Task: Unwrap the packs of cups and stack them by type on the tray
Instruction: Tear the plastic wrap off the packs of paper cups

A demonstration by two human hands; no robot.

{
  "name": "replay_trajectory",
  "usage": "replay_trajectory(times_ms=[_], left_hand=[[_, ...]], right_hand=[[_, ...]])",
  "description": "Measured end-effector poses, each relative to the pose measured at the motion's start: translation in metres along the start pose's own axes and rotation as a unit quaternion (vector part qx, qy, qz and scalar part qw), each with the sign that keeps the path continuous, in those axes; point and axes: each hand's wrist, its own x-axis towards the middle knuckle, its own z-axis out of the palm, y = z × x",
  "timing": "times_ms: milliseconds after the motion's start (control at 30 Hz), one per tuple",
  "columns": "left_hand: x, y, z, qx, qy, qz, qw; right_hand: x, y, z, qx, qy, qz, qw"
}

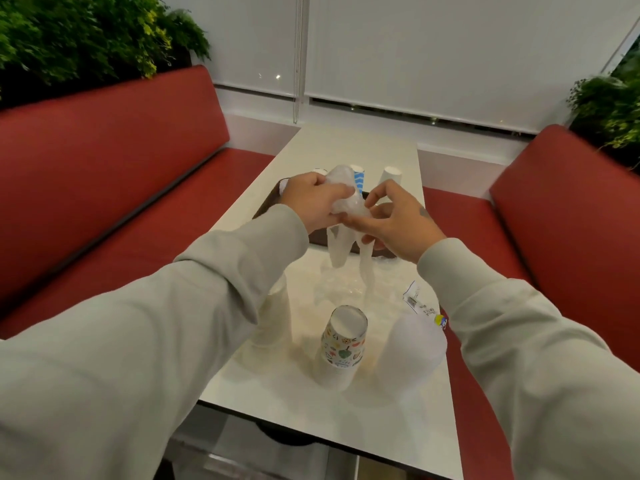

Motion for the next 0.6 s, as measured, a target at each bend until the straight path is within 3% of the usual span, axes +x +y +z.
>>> replay_trajectory(times_ms=[67, 233, 333, 467, 600], left_hand=[[0.006, -0.003, 0.012, -0.016, -0.01, -0.026, 0.999], [0.032, -0.014, 0.035, 0.064, -0.019, -0.023, 0.997], [0.049, -0.022, 0.046, 0.183, -0.001, -0.004, 0.983], [0.08, -0.036, 0.057, 0.362, 0.021, -0.007, 0.932], [0.096, -0.056, 0.066, 0.578, -0.044, -0.007, 0.815]], right_hand=[[0.008, 0.004, -0.009, -0.016, -0.011, -0.003, 1.0], [0.035, 0.036, -0.034, -0.043, -0.022, -0.004, 0.999], [0.052, 0.065, -0.046, -0.073, -0.048, 0.005, 0.996], [0.07, 0.103, -0.052, -0.135, -0.082, 0.026, 0.987], [0.078, 0.139, -0.039, -0.168, -0.125, 0.046, 0.977]])
